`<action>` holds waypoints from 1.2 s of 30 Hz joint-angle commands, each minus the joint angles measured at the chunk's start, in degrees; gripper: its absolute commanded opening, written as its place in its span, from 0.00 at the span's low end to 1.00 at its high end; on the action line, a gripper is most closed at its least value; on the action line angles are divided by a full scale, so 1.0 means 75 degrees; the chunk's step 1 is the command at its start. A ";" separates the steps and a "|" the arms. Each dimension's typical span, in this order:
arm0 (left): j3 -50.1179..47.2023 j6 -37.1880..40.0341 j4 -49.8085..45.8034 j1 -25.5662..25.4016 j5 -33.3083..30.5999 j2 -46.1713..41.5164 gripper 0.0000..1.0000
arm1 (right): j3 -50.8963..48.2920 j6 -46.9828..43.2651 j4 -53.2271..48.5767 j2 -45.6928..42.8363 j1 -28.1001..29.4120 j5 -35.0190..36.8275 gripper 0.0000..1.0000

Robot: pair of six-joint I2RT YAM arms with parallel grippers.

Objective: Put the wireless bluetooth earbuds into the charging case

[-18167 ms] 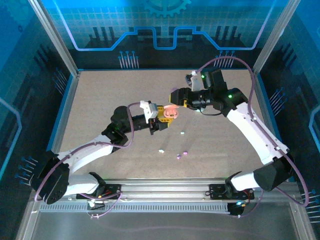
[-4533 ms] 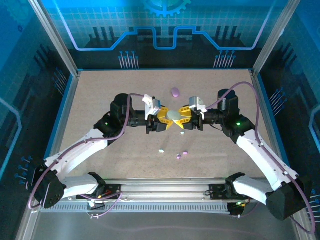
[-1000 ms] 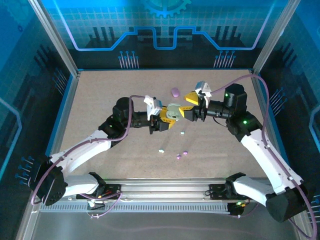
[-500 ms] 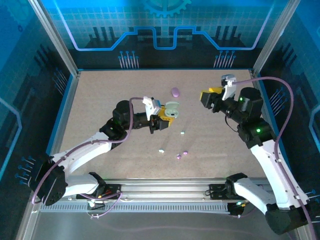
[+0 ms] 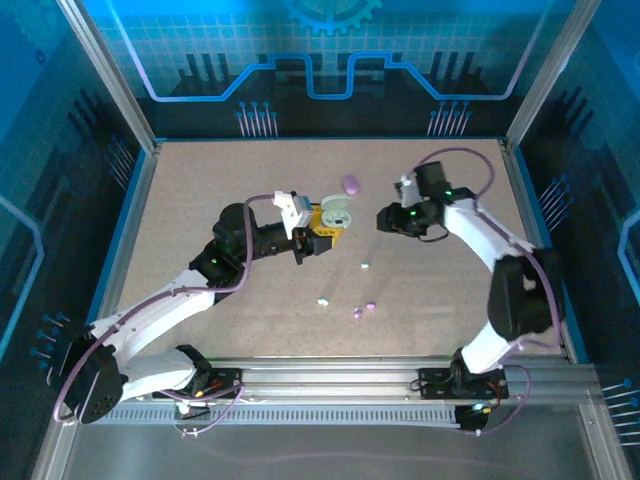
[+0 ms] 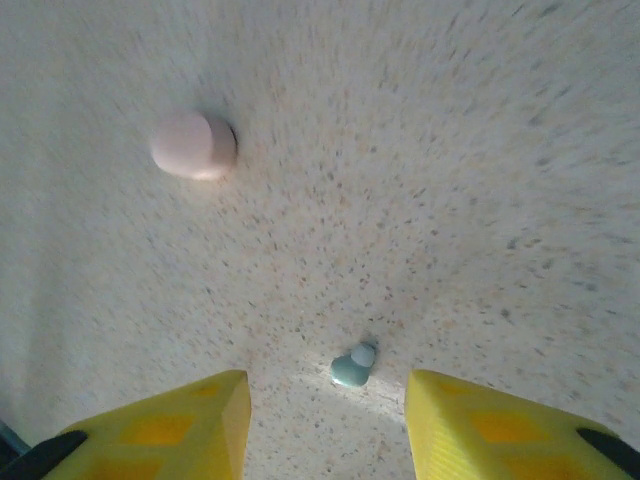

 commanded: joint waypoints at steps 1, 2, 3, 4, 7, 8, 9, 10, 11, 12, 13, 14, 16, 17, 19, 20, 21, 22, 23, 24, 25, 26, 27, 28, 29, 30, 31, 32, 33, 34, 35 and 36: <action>-0.0052 0.0089 0.0199 0.0039 -0.0104 -0.0196 0.33 | 0.0831 -0.0589 -0.0821 0.0756 0.0533 0.0092 0.46; -0.0048 0.0080 0.0188 0.0035 -0.0100 -0.0208 0.33 | 0.0968 -0.0641 -0.0867 0.0988 0.0651 0.0202 0.46; -0.0048 0.0073 0.0179 0.0033 -0.0092 -0.0218 0.33 | 0.1143 -0.0719 -0.0903 0.1218 0.0769 0.0250 0.46; -0.0055 0.0069 0.0167 0.0041 -0.0089 -0.0222 0.33 | 0.1304 -0.0762 -0.0941 0.1471 0.0869 0.0283 0.46; -0.0049 0.0076 0.0144 0.0029 -0.0097 -0.0245 0.34 | 0.1735 -0.0916 -0.1172 0.2032 0.1118 0.0452 0.46; -0.0054 0.0076 0.0124 0.0036 -0.0093 -0.0256 0.34 | 0.1810 -0.0936 -0.1217 0.2162 0.1175 0.0480 0.46; -0.0049 0.0088 0.0112 0.0034 -0.0090 -0.0261 0.34 | 0.1894 -0.0946 -0.1280 0.2296 0.1224 0.0489 0.46; -0.0049 0.0082 0.0096 0.0040 -0.0091 -0.0270 0.34 | 0.1927 -0.0974 -0.1314 0.2395 0.1264 0.0451 0.46; -0.0056 0.0099 0.0082 0.0034 -0.0101 -0.0278 0.34 | 0.1929 -0.0977 -0.1332 0.2466 0.1288 0.0448 0.46; -0.0063 0.0096 0.0061 0.0041 -0.0098 -0.0275 0.34 | 0.1919 -0.0967 -0.1344 0.2527 0.1303 0.0472 0.46; -0.0063 0.0105 0.0068 0.0035 -0.0106 -0.0272 0.34 | 0.1882 -0.0974 -0.1342 0.2585 0.1315 0.0463 0.46; -0.0056 0.0110 0.0071 0.0038 -0.0098 -0.0269 0.34 | 0.1861 -0.0968 -0.1343 0.2625 0.1312 0.0447 0.46; -0.0054 0.0112 0.0066 0.0037 -0.0086 -0.0250 0.34 | 0.1802 -0.0953 -0.1367 0.2713 0.1327 0.0467 0.46; -0.0052 0.0112 0.0061 0.0040 -0.0082 -0.0245 0.34 | 0.1777 -0.0965 -0.1378 0.2734 0.1327 0.0435 0.46; -0.0054 0.0094 0.0091 0.0036 -0.0074 -0.0233 0.34 | 0.1731 -0.0988 -0.1392 0.2769 0.1347 0.0450 0.46; -0.0044 0.0088 0.0088 0.0036 -0.0069 -0.0232 0.34 | 0.1718 -0.1005 -0.1402 0.2790 0.1361 0.0451 0.46; -0.0052 0.0084 0.0102 0.0035 -0.0052 -0.0215 0.34 | 0.1716 -0.1000 -0.1434 0.2823 0.1362 0.0476 0.46; -0.0058 0.0071 0.0106 0.0035 -0.0048 -0.0220 0.34 | 0.1716 -0.0989 -0.1467 0.2852 0.1374 0.0486 0.46; -0.0056 0.0060 0.0104 0.0039 -0.0042 -0.0221 0.34 | 0.1699 -0.0990 -0.1482 0.2865 0.1373 0.0480 0.46; -0.0061 0.0044 0.0106 0.0038 -0.0038 -0.0221 0.34 | 0.1680 -0.0989 -0.1495 0.2864 0.1373 0.0480 0.46; -0.0061 0.0053 0.0097 0.0038 -0.0040 -0.0221 0.34 | 0.1658 -0.0971 -0.1507 0.2874 0.1385 0.0519 0.46; -0.0066 0.0053 0.0100 0.0035 -0.0038 -0.0221 0.34 | 0.1636 -0.0965 -0.1519 0.2876 0.1385 0.0524 0.46; -0.0073 0.0062 0.0093 0.0036 -0.0045 -0.0233 0.34 | 0.1622 -0.0965 -0.1520 0.2893 0.1386 0.0506 0.46; -0.0080 0.0075 0.0094 0.0037 -0.0050 -0.0244 0.34 | 0.1602 -0.0968 -0.1526 0.2893 0.1384 0.0483 0.46; -0.0088 0.0085 0.0072 0.0040 -0.0065 -0.0253 0.34 | 0.1590 -0.0971 -0.1520 0.2899 0.1385 0.0490 0.46; -0.0096 0.0086 0.0066 0.0034 -0.0075 -0.0256 0.34 | 0.1582 -0.0954 -0.1531 0.2913 0.1379 0.0493 0.46; -0.0085 0.0091 0.0055 0.0038 -0.0080 -0.0266 0.34 | 0.1568 -0.0954 -0.1549 0.2923 0.1383 0.0492 0.46; -0.0078 0.0105 0.0053 0.0040 -0.0073 -0.0260 0.34 | 0.1564 -0.0953 -0.1564 0.2923 0.1385 0.0487 0.46; -0.0079 0.0112 0.0047 0.0033 -0.0085 -0.0270 0.34 | 0.1544 -0.0942 -0.1567 0.2926 0.1385 0.0457 0.46; -0.0079 0.0123 0.0032 0.0030 -0.0088 -0.0273 0.34 | 0.1532 -0.0933 -0.1586 0.2924 0.1385 0.0448 0.46; -0.0088 0.0123 0.0034 0.0039 -0.0087 -0.0276 0.34 | 0.1529 -0.0919 -0.1599 0.2923 0.1385 0.0445 0.46; -0.0087 0.0129 0.0018 0.0039 -0.0085 -0.0277 0.34 | 0.1498 -0.0907 -0.1619 0.2911 0.1391 0.0439 0.46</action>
